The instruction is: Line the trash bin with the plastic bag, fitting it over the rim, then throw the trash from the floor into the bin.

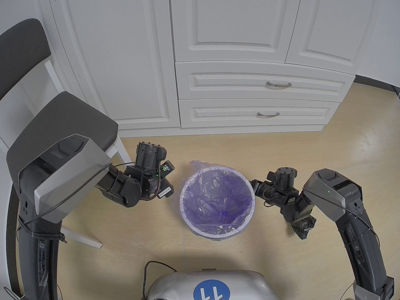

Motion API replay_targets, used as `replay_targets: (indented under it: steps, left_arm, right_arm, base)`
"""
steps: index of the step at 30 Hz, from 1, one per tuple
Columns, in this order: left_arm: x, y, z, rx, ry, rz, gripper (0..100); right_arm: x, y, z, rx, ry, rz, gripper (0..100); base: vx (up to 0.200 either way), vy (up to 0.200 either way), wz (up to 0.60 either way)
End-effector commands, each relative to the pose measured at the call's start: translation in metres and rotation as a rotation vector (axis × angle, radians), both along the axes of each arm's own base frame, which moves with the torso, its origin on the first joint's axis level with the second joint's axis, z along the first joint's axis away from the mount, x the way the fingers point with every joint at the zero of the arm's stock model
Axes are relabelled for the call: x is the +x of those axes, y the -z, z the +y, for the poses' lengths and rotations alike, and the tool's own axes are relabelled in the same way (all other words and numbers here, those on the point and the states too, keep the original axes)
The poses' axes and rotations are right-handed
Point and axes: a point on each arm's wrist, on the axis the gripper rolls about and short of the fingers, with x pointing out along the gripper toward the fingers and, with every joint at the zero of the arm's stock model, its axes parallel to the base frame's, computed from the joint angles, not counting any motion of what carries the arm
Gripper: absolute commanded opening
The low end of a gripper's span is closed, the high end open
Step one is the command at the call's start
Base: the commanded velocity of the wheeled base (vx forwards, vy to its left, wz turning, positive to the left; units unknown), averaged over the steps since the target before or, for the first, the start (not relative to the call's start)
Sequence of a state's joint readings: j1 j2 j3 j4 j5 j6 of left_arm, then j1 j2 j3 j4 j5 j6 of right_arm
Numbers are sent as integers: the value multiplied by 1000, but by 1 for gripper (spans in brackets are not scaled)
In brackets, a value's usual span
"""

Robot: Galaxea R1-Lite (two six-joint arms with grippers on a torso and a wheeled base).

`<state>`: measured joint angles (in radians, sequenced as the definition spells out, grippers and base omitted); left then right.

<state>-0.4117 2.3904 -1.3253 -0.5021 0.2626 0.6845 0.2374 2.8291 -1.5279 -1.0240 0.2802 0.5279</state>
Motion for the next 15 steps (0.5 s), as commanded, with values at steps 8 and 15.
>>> replay_targets:
  steps: [8,15]
  left_arm:
    - [-47,-43,-19,-112,43,-81,100]
    - [-66,-47,-33,-274,49,-187,100]
  right_arm:
    - [15,2,5,-26,83,-48,100]
    - [17,-4,-7,-19,203,-109,100]
  base:
    - [0,0,0]
    - [0,0,0]
